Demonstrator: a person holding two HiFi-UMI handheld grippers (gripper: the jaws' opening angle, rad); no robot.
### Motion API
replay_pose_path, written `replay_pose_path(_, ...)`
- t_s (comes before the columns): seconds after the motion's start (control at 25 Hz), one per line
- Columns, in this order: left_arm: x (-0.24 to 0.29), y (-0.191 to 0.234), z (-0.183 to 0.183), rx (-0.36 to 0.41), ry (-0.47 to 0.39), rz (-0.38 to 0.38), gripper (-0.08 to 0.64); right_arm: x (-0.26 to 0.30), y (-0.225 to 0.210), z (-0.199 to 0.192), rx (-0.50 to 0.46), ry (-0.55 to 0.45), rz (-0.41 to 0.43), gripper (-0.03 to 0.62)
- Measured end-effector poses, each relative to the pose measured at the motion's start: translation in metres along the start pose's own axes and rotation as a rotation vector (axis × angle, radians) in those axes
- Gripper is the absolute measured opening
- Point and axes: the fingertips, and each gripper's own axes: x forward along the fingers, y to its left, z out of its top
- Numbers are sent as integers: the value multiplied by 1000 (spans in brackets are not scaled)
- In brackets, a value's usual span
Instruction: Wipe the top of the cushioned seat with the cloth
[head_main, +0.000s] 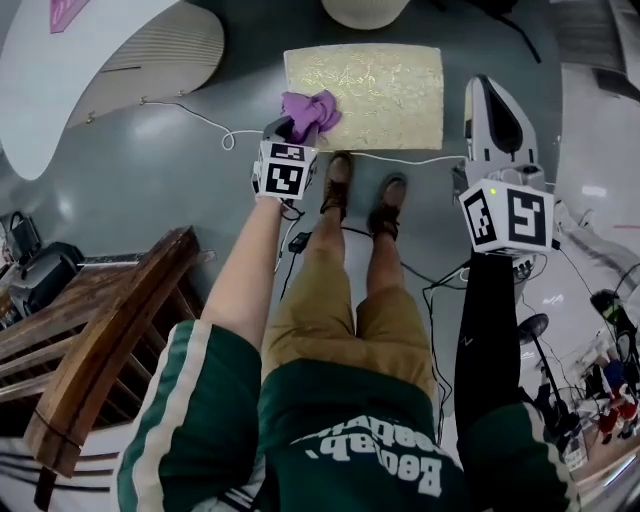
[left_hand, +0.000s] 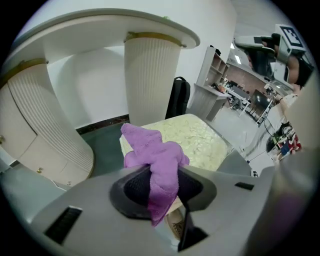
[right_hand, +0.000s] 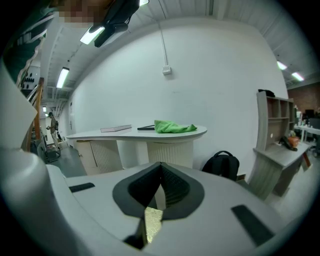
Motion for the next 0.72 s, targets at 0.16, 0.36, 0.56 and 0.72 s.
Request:
replay_pose_path(0.16, 1, -60, 14, 46, -46, -62, 132, -20, -18, -4, 12, -8, -27, 9)
replay_pose_path(0.36, 19, -146, 30, 69, -57, -170, 132, -49, -47, -13, 50, -10, -72, 9)
replay_pose_path(0.56, 47, -207, 38, 98, -44, -226, 131, -71, -74, -24, 85, -8, -104, 9)
replay_pose_path(0.72, 70, -250, 38, 143, -21, -272, 132, -91, -96, -36, 108, -5, -134, 9)
